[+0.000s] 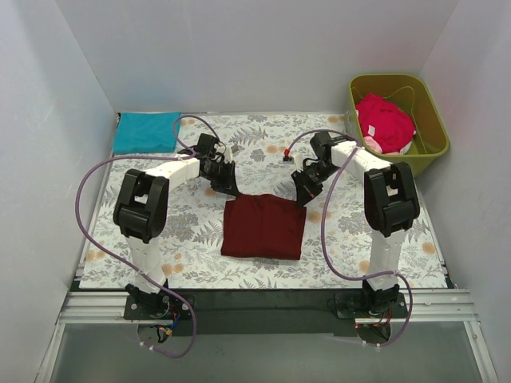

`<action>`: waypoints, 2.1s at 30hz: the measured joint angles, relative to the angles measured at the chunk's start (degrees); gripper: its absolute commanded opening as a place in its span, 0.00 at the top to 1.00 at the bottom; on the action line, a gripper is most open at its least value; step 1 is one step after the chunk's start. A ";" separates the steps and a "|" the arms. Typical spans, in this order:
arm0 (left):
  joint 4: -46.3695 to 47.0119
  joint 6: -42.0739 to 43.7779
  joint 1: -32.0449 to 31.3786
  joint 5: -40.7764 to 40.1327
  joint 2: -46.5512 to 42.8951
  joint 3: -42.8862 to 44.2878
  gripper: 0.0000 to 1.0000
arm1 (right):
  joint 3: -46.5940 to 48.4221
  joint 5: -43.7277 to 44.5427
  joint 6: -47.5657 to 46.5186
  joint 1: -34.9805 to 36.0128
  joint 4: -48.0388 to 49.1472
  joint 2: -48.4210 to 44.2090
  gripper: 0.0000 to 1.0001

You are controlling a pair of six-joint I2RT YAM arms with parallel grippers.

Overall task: Fold and stack the t-shirts
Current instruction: Fold the tshirt, then neatly place the folded tshirt to the corner

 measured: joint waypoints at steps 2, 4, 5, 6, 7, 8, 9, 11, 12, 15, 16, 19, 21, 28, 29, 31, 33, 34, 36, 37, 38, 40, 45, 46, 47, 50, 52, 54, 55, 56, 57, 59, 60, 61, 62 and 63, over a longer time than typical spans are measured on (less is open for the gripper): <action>-0.24 0.26 0.37 -0.48 -0.94 -0.46 1.00 | -0.09 0.79 0.02 0.00 -0.09 -0.87 0.99; -0.63 0.76 1.01 -1.20 -2.58 -1.27 1.00 | -0.13 1.75 -0.09 0.00 -0.20 -2.47 0.99; -0.94 1.05 1.38 -1.70 -3.52 -1.53 1.00 | -0.13 2.36 -0.13 0.00 -0.24 -3.39 0.99; -1.11 1.31 1.73 -2.19 -4.55 -1.73 1.00 | -0.15 3.02 -0.17 0.00 -0.31 -4.31 0.99; -1.27 1.60 2.10 -2.62 -5.64 -1.90 1.00 | -0.15 3.74 -0.22 -0.02 -0.35 -5.14 0.99; -1.29 1.92 2.38 -3.10 -6.78 -2.12 1.00 | -0.15 4.44 -0.26 -0.02 -0.37 -5.86 0.99; -1.38 2.21 2.58 -3.58 -7.96 -2.27 1.00 | -0.15 5.25 -0.31 -0.02 -0.37 -6.43 0.99; -1.40 2.91 2.93 -4.28 -10.01 -2.51 1.00 | -0.13 6.73 -0.35 -0.11 -0.37 -6.88 0.99; -1.42 3.21 2.99 -4.55 -10.67 -2.56 1.00 | -0.13 7.41 -0.35 -0.20 -0.35 -6.88 0.99; -0.48 4.09 3.06 -5.40 -11.04 -3.04 1.00 | 0.17 8.96 -0.26 -0.52 -0.35 -6.32 0.99; -0.24 4.33 3.17 -5.66 -10.88 -3.52 1.00 | 0.57 9.25 -0.15 -0.57 -0.33 -5.90 0.99; 0.59 4.87 3.72 -6.40 -9.33 -4.33 1.00 | 3.32 9.77 0.28 -0.61 -0.20 -3.26 0.99; 1.57 5.20 4.26 -6.73 -7.78 -4.33 1.00 | 5.33 10.16 0.87 -0.61 0.37 -0.90 0.99; 4.66 6.19 5.20 -7.76 -1.62 -3.76 1.00 | 10.23 11.89 3.02 -0.61 3.52 7.45 0.99; 5.05 6.23 5.22 -7.85 -0.83 -3.65 1.00 | 10.58 12.02 3.34 -0.59 3.91 8.20 0.99; 5.33 6.23 5.44 -7.69 -0.20 -3.17 1.00 | 11.34 12.13 4.15 -0.61 4.15 9.07 0.90; 5.66 6.27 5.70 -7.74 -0.13 -2.60 0.89 | 12.33 12.37 5.01 -0.59 4.17 9.22 0.65; 5.68 6.47 5.84 -7.74 -0.13 -2.25 0.82 | 13.03 12.92 5.40 -0.59 4.20 9.22 0.58; 5.66 6.95 6.34 -7.89 -0.22 -1.68 0.60 | 14.10 13.55 5.66 -0.90 4.24 9.18 0.39; 5.64 7.06 6.80 -7.87 -0.50 -1.53 0.52 | 14.62 13.70 6.27 -1.16 4.24 8.96 0.32; 5.42 6.80 7.28 -7.82 -1.01 -1.53 0.42 | 14.95 13.75 6.40 -1.51 4.26 8.52 0.28; 4.50 6.05 8.28 -6.51 -3.04 -1.55 0.27 | 15.02 13.29 6.69 -2.14 4.20 6.47 0.25; 4.33 3.28 9.55 1.42 -15.43 -4.15 0.17 | 12.72 5.99 8.20 -3.13 4.92 -5.03 0.22; 4.57 2.43 9.42 4.31 -18.27 -5.16 0.16 | 11.30 3.48 8.92 -2.97 5.11 -7.96 0.21; 4.94 1.27 9.14 7.23 -20.70 -6.25 0.16 | 9.79 0.79 9.46 -2.51 5.16 -10.60 0.21; 6.88 -2.91 7.76 16.50 -24.79 -10.73 0.15 | 3.06 -7.67 11.58 0.83 5.95 -16.17 0.21; 8.52 -5.97 6.05 21.18 -25.11 -14.82 0.14 | -1.03 -12.00 12.68 3.85 5.99 -16.59 0.21; 9.07 -8.79 3.69 24.04 -24.55 -19.39 0.14 | -5.81 -15.91 13.77 7.34 6.14 -14.53 0.21; 9.33 -10.10 2.60 25.07 -24.04 -21.59 0.14 | -7.91 -17.20 14.08 8.50 6.32 -13.16 0.21; 9.73 -11.41 1.55 25.90 -23.32 -23.61 0.14 | -9.86 -17.99 14.43 9.29 6.54 -11.58 0.22; 10.38 -12.83 0.74 26.62 -22.47 -25.57 0.14 | -11.61 -18.34 14.73 9.64 6.93 -9.90 0.22; 11.98 -15.26 0.50 26.75 -21.05 -29.79 0.13 | -14.40 -18.51 15.04 9.46 7.91 -6.29 0.23; 12.48 -16.26 0.81 26.36 -20.37 -31.67 0.12 | -15.37 -18.38 15.32 9.09 8.66 -4.72 0.23; 12.59 -16.92 1.14 25.88 -19.61 -33.14 0.12 | -16.00 -18.29 15.58 8.76 9.31 -3.56 0.23; 12.74 -17.31 1.49 25.33 -18.75 -33.99 0.12 | -16.81 -18.38 16.28 8.22 10.43 -2.40 0.23; 12.70 -17.53 1.84 24.63 -17.77 -34.32 0.12 | -17.29 -19.28 17.07 7.61 10.86 -1.53 0.23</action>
